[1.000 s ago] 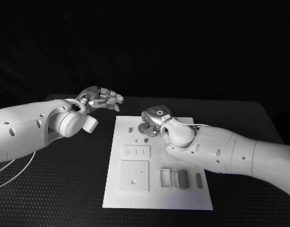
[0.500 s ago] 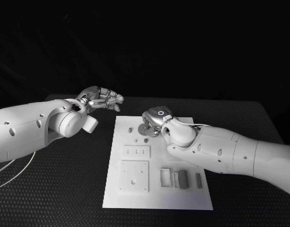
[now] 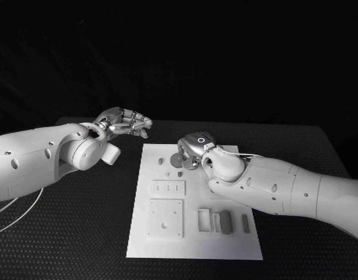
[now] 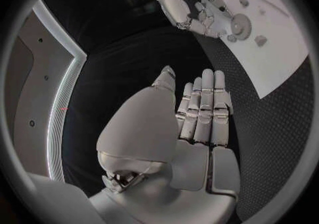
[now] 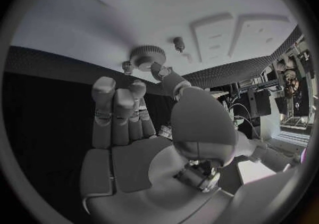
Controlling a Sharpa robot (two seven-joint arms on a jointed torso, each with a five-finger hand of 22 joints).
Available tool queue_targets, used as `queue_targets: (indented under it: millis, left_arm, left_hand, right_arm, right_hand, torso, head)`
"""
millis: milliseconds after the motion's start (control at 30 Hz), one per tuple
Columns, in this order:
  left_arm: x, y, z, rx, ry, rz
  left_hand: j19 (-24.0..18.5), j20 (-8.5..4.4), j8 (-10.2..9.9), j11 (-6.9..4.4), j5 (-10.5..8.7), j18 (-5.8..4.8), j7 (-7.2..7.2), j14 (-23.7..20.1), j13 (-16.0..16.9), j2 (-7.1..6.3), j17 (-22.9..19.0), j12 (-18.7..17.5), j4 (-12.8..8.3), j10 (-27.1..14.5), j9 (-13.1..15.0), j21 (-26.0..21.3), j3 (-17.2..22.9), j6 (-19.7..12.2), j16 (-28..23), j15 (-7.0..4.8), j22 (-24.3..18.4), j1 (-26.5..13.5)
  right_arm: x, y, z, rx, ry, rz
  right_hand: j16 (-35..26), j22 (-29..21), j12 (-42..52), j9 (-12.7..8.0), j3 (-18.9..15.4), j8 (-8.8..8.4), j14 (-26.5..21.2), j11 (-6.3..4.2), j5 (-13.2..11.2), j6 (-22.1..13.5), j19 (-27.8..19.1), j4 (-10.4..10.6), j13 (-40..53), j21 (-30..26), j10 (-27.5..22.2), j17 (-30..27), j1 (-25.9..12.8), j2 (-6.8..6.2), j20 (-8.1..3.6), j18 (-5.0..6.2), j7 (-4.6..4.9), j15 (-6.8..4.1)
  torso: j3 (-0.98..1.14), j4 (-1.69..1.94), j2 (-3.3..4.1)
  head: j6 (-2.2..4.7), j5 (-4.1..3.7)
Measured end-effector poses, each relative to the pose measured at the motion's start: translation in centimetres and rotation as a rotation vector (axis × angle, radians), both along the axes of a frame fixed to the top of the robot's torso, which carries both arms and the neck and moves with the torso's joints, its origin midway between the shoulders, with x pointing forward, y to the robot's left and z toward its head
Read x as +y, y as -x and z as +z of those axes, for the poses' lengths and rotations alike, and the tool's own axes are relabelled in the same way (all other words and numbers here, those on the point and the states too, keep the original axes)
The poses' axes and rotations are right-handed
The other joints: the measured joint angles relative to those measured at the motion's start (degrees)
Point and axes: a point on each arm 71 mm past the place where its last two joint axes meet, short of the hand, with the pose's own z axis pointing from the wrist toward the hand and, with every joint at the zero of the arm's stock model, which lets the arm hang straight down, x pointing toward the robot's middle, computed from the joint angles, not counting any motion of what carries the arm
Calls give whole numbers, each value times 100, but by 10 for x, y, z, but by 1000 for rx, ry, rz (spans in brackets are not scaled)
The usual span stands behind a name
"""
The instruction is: Assemble the parts on the task board
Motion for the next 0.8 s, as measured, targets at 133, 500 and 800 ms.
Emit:
queue_targets:
  millis: [133,500,800]
  left_arm:
    - [3,0,0,0,-1,6]
    - [14,-2,0,-3,-7,31]
    - [22,-5,0,-6,-13,49]
  left_hand:
    - [0,0,0,0,0,0,0,0,0,0,0,0,0,0,0,0,0,0,0,0,0,0]
    - [0,0,0,0,0,0,0,0,5,0,5,0,0,0,0,0,0,0,-23,0,5,0]
    - [0,0,0,0,0,0,0,0,5,0,11,0,0,0,6,0,0,0,-23,0,4,0]
  right_arm:
    - [-11,0,11,-6,-61,0]
    - [-58,-1,51,12,-250,54]
    - [-128,-16,49,96,-368,13]
  right_hand:
    - [-27,0,0,0,16,-5,0,2,0,0,0,16,-9,0,-2,0,23,-23,0,0,0,0]
    - [-426,0,-1435,17,68,-86,-168,127,0,-152,-252,-160,-1339,-294,-275,-214,184,63,96,0,152,125]
    - [-487,0,-2917,29,57,-109,-301,288,0,-246,-306,-247,-2576,-446,-309,-314,147,216,93,-2,246,259]
  torso:
    - [-2,-3,-3]
    - [8,-38,-14]
    - [38,-109,-49]
  head:
    - [18,0]
    - [115,-27]
    - [188,-54]
